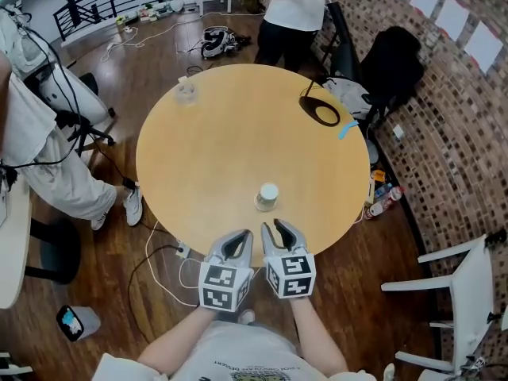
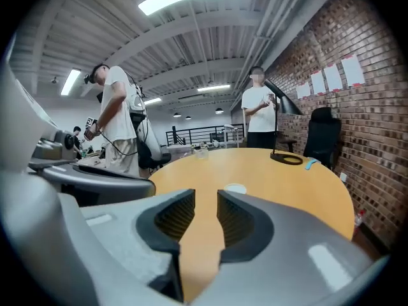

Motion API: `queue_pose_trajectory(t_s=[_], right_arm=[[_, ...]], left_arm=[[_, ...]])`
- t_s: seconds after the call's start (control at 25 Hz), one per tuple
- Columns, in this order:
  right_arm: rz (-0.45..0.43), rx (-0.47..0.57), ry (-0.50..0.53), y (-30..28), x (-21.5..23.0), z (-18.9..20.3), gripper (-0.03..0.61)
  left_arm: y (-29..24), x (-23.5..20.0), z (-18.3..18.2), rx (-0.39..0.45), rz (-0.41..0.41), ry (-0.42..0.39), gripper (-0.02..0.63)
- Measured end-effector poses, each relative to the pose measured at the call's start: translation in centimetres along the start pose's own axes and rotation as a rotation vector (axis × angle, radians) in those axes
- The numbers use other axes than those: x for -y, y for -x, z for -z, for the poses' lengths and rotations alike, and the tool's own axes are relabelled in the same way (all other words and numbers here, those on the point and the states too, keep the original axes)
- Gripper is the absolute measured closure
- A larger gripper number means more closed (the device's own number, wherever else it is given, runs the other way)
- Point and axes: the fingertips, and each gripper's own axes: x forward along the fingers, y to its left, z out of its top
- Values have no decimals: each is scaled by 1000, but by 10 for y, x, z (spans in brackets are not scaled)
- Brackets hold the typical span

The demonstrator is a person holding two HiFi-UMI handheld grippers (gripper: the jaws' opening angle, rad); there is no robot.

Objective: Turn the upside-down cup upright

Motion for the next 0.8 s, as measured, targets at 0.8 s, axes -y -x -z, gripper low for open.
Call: queue_pose_trajectory(t_s=[0.8], right_arm=[[156, -222, 42, -144, 74, 16, 279]], left_arm=[[-74, -74, -28, -84, 45, -8, 607]])
